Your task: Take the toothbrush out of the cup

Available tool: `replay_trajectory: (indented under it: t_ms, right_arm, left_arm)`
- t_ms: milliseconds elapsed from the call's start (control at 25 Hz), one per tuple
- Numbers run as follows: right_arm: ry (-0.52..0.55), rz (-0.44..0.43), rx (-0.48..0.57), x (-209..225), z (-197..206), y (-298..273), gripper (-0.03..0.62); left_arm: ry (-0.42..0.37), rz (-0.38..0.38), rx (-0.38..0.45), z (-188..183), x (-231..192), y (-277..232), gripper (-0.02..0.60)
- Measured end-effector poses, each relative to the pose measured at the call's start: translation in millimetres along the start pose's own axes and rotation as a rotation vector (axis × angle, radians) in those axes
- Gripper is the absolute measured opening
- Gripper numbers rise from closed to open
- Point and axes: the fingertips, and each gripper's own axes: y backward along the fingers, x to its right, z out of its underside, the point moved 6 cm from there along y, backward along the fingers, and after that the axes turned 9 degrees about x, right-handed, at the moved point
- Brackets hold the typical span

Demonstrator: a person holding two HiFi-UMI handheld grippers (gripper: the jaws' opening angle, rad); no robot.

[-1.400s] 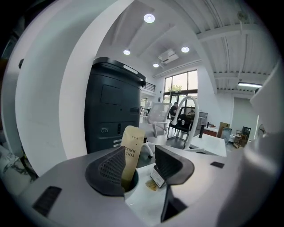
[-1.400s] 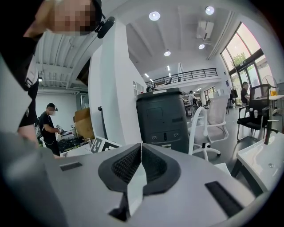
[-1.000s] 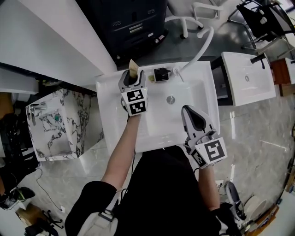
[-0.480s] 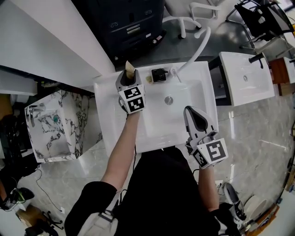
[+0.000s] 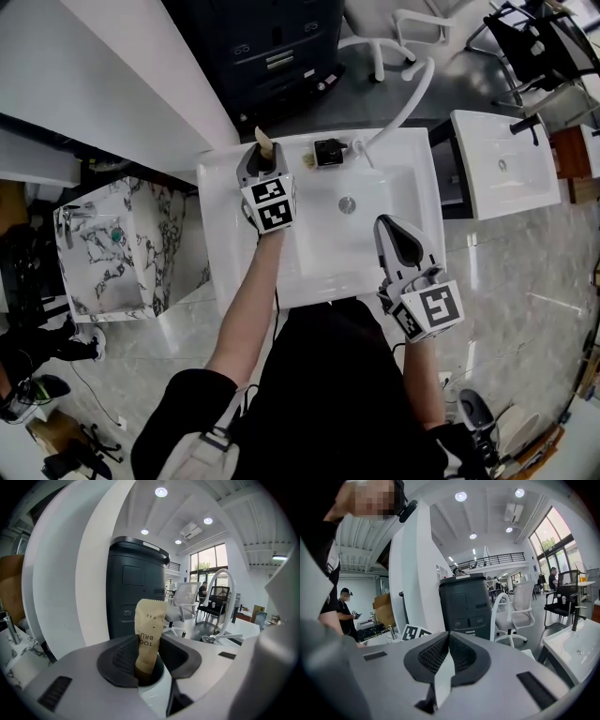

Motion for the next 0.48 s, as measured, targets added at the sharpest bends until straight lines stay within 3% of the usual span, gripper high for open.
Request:
replay_trajectory:
  t_ms: [200, 480]
  right_arm:
    - [0.001, -0.006, 0.006, -4.8, 1.4, 0.6, 0.032]
    - [-0.007, -0.005, 0.005, -6.7, 5.5, 6.5, 0.032]
  left_arm:
    - [-0.001, 0.011, 0.014, -0.4, -3.1, 6.4, 0.091]
    - [-0.003, 0.025, 0.046, -5.2, -3.7, 14.8, 0.074]
